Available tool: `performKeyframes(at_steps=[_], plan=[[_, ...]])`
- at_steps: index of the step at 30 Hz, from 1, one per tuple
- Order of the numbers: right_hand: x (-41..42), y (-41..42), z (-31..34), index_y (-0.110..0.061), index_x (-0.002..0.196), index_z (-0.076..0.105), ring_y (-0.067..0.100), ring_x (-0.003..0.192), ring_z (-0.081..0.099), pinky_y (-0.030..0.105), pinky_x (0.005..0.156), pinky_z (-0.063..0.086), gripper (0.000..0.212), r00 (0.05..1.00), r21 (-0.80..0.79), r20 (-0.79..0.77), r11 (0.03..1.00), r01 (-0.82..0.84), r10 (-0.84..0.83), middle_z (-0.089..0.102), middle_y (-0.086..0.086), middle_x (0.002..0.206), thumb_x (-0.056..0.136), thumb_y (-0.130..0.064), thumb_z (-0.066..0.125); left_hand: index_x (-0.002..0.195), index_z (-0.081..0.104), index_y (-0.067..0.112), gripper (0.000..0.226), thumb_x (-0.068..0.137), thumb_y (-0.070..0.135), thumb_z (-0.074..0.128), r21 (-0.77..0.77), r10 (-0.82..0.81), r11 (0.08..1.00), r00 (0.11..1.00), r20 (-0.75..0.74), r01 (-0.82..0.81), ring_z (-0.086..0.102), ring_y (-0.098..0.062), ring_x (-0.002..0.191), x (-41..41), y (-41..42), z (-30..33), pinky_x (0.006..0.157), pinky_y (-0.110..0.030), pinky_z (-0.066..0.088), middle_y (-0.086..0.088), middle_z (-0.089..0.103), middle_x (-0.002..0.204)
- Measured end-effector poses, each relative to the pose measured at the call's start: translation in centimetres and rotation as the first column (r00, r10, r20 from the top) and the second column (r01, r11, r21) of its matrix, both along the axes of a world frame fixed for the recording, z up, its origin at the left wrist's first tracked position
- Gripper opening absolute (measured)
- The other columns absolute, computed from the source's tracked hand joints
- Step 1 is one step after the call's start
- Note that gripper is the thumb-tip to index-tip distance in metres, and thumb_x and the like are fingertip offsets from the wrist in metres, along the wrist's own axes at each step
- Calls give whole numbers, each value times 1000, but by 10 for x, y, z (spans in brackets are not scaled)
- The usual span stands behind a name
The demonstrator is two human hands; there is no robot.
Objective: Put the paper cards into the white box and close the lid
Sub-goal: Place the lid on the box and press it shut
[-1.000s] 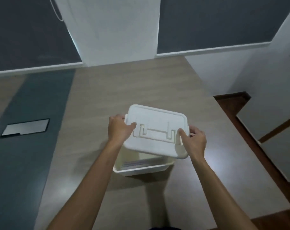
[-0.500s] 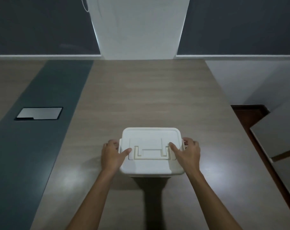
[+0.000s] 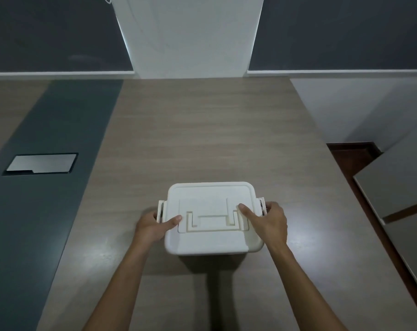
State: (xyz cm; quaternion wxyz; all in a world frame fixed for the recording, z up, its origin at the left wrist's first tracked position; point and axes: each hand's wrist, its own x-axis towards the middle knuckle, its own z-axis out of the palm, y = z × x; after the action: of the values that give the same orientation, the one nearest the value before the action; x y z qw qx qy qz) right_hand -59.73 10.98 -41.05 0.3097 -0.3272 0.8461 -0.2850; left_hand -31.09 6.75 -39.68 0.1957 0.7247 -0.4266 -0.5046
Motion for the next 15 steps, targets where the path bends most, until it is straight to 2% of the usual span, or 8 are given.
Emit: performKeyframes(at_steps=[3, 5, 8, 12, 15], plan=[[29, 1, 6, -17, 110, 53, 18, 89, 59, 34, 70, 49, 73, 986, -101, -155, 992, -80, 64, 60, -3, 105, 63, -71, 69, 92, 69, 18, 37, 69, 45, 79, -240, 83, 970, 975, 206, -32, 67, -22, 82, 9, 28, 5, 73, -37, 54, -1, 72, 93], [51, -1, 9, -15, 115, 53, 17, 88, 57, 32, 69, 43, 70, 976, -160, -189, 977, -140, 109, 60, -1, 109, 70, -67, 68, 104, 67, 18, 34, 79, 41, 72, -323, 200, 939, 951, 237, -117, 64, -24, 87, 16, 47, 9, 75, -35, 50, -2, 72, 98], [84, -12, 17, -12, 119, 52, 19, 91, 57, 31, 70, 43, 67, 962, -242, -197, 941, -237, 191, 60, 2, 115, 76, -61, 67, 122, 64, 19, 42, 86, 42, 64, -437, 341, 877, 900, 273, -200, 66, -30, 97, 35, 65, 12, 83, -38, 53, -5, 74, 105], [128, -24, 26, -11, 115, 54, 21, 92, 59, 31, 72, 43, 57, 914, -320, -245, 863, -391, 323, 59, 3, 115, 81, -54, 66, 130, 61, 20, 43, 91, 37, 59, -522, 486, 810, 804, 343, -267, 67, -32, 96, 65, 83, 16, 80, -36, 51, -9, 74, 106], [160, -27, 29, -10, 114, 55, 15, 87, 55, 29, 71, 42, 56, 881, -366, -251, 803, -470, 401, 60, 3, 112, 81, -53, 67, 132, 60, 20, 44, 91, 38, 58, -550, 575, 766, 737, 356, -333, 67, -33, 97, 90, 100, 16, 81, -38, 52, -10, 74, 107]])
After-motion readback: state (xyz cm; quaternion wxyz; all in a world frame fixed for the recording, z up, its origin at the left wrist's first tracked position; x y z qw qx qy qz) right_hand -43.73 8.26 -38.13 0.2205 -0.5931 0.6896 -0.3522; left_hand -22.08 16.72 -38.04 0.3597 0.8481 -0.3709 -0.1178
